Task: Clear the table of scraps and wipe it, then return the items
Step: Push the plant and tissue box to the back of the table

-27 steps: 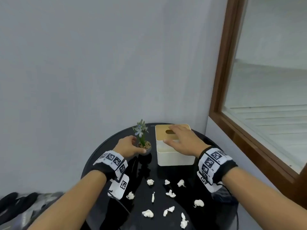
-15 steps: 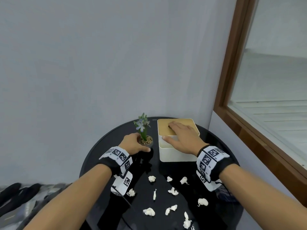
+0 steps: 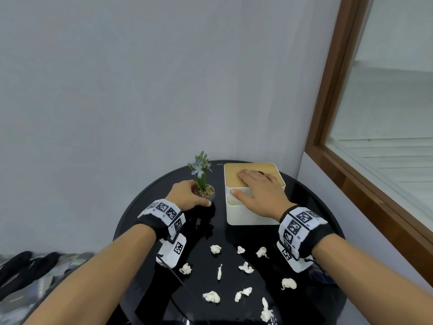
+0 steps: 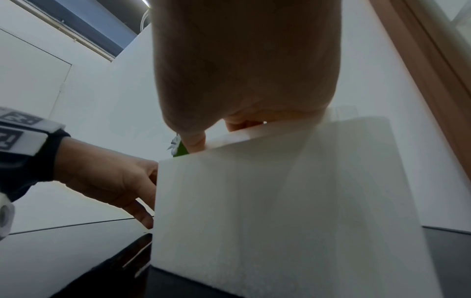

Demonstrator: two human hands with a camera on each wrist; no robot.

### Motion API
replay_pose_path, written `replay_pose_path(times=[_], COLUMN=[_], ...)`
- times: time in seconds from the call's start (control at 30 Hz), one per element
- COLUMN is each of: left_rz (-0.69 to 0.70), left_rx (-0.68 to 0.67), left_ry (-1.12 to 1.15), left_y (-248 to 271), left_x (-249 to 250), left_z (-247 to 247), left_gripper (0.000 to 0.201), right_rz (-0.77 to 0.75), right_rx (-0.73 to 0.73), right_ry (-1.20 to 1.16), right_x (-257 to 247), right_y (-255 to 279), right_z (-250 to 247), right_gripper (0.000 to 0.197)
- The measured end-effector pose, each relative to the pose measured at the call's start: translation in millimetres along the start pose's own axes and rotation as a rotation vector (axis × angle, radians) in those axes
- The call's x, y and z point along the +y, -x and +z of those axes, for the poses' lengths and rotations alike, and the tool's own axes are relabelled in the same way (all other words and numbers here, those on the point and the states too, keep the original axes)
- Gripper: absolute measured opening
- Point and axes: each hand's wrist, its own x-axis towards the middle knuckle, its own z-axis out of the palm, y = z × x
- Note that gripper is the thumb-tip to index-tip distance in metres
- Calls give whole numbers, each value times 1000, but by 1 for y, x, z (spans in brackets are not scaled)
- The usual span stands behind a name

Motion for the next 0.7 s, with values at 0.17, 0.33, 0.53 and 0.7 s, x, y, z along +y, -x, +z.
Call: replay_pose_path(times=[0.17,0.33,0.53,0.7], left_rz=[1,-17,-51,-82], left_rx=[9,20,67,67], left_ry=[9,36,71,89], left_y=[-19,-47,-88,-120], left_x=[-1,-1,-7,-16], left_z=[-1,-4,-10,-16], left_gripper=[64,60,66,64], right_rz=[2,8,19,40], right_rx=[2,3,7,-4], right_ry=[2,-4,8,-5], right_x=[-2,-1,-3,-6], right_y=[1,1,2,1], right_z=[-1,-2,0,-2], right_gripper=[65,66,67,65])
